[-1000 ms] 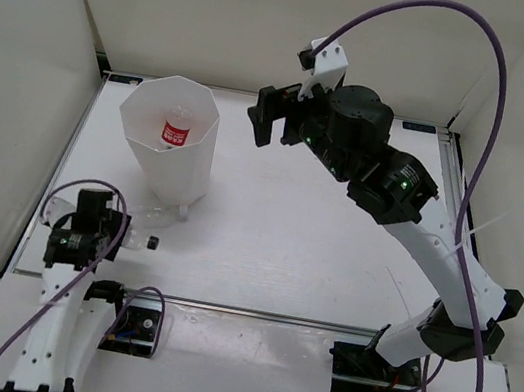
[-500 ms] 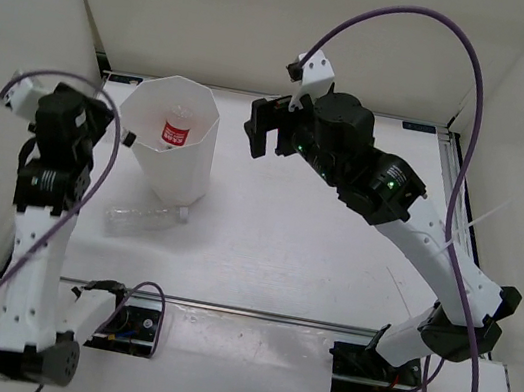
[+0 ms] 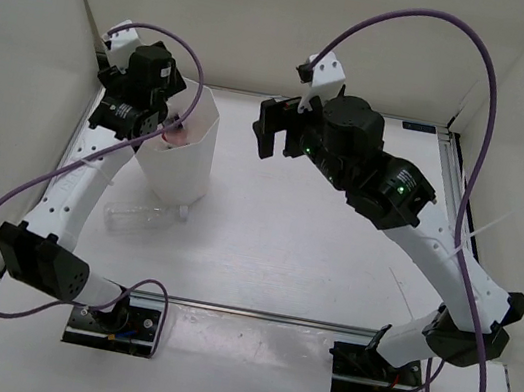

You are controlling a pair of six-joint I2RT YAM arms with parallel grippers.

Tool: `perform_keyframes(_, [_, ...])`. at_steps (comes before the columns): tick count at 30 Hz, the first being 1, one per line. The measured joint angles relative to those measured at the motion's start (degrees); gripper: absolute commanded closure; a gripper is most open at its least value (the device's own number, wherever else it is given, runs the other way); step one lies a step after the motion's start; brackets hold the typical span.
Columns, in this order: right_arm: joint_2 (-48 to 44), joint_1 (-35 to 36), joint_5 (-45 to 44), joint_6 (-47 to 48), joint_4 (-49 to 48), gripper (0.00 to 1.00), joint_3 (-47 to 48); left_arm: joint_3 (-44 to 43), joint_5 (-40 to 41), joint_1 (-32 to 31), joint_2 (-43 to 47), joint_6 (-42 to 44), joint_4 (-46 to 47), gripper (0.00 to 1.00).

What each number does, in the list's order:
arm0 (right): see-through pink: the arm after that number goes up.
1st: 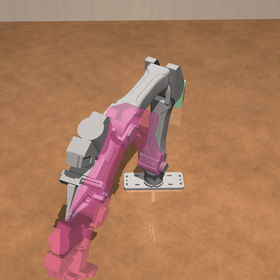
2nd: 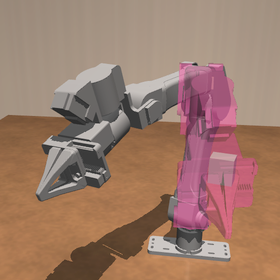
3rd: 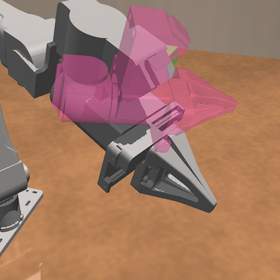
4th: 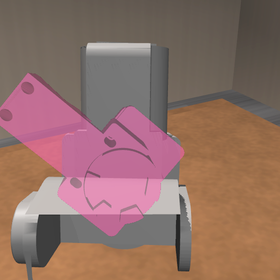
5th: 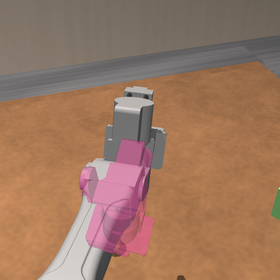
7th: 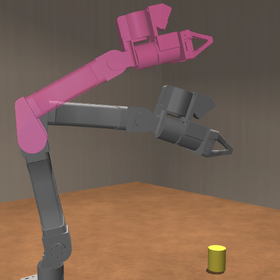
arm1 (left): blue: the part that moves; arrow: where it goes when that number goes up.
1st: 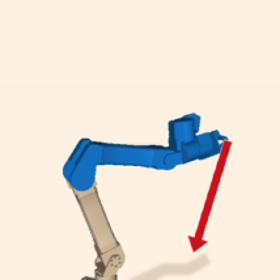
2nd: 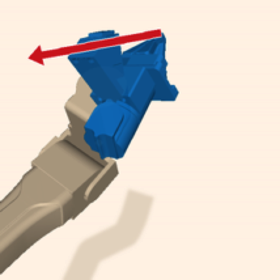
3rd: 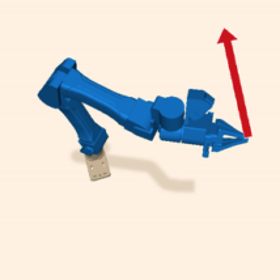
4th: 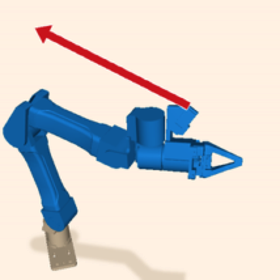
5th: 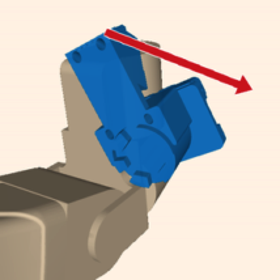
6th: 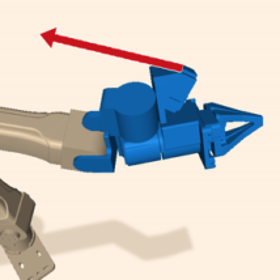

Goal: Put the plastic bottles in the bin

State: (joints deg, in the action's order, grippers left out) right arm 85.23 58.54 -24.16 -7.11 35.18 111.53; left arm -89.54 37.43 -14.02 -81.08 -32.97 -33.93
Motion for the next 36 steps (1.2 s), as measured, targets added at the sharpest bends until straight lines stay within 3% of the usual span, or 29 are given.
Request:
perform_keyframes(5, [-2.2,0.0,-1.7,0.0,0.4,0.00,-2.0,1.2,3.9,-1.1,5.1,1.2,0.0,0.00])
perform_keyframes(9, [-2.6,0.0,-2.7,0.0,0.8,0.00,-2.7,5.7,4.4,2.1,16.9,-3.6,-0.7,0.00])
perform_keyframes(14, [-2.6,0.0,-3.0,0.1,1.0,0.00,-3.5,14.6,2.2,10.9,33.3,-18.6,-8.8,0.00])
perform_keyframes(18, [-2.6,0.0,-2.9,0.8,1.0,0.00,-3.5,24.6,-1.0,12.1,38.7,-31.0,-13.3,0.00])
perform_keyframes(27, [-2.8,0.0,-3.2,2.3,1.0,0.00,-4.9,38.4,-5.6,12.1,36.6,-51.2,-19.3,0.00])
perform_keyframes(36, [-6.8,0.0,-5.8,3.3,2.2,0.00,-12.9,49.2,-11.2,13.9,32.8,-62.3,-15.3,0.00])
